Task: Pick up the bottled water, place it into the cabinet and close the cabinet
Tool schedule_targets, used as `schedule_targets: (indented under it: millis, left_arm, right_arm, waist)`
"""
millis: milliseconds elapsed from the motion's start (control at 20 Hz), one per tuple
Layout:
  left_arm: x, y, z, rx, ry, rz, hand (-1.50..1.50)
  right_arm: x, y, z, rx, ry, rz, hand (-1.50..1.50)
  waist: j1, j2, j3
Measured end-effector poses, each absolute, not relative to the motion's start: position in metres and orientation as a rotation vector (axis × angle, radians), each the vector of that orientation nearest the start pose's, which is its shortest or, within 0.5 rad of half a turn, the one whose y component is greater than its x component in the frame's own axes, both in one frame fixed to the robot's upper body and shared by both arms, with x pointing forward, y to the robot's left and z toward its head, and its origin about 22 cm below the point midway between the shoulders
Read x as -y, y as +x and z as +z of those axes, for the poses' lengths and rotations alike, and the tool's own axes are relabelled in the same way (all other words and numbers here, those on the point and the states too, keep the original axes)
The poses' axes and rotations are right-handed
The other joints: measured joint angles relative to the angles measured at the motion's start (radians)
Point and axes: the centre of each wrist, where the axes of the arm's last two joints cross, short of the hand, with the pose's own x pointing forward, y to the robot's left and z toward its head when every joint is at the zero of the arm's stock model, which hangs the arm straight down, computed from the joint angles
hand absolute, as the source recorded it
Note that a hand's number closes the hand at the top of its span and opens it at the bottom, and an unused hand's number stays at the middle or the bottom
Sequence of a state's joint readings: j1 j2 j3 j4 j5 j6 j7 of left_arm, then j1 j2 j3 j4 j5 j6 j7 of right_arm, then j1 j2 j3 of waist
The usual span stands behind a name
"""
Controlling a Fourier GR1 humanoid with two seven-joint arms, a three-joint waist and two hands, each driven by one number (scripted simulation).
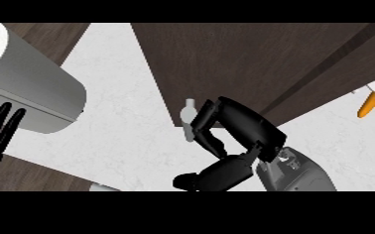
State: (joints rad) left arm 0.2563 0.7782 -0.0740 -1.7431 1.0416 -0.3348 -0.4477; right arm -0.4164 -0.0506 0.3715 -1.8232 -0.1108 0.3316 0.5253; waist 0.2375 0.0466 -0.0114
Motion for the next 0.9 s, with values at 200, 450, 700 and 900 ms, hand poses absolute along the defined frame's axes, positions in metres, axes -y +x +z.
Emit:
schedule_targets:
  millis: [200, 450, 700, 900]
  left_arm:
    - [-0.372, 0.182, 0.065, 1.856, -0.553, 0.086, -1.50]
    - [-0.374, 0.180, 0.062, 1.860, -0.552, 0.101, -1.50]
    - [-0.376, 0.178, 0.062, 1.862, -0.552, 0.103, -1.50]
    - [-0.377, 0.176, 0.059, 1.860, -0.553, 0.113, -1.50]
  right_arm:
    - [0.095, 0.297, 0.163, 1.580, 0.356, 0.756, 1.50]
    - [0.078, 0.327, 0.175, 1.570, 0.298, 0.638, 1.50]
    - [0.067, 0.337, 0.173, 1.534, 0.323, 0.552, -1.50]
    - [0.060, 0.340, 0.173, 1.516, 0.338, 0.492, -1.50]
  waist:
    - [-0.013, -0.003, 0.004]
    - [-0.025, -0.011, 0.010]
    - [-0.036, -0.023, 0.013]
    - [-0.044, -0.027, 0.014]
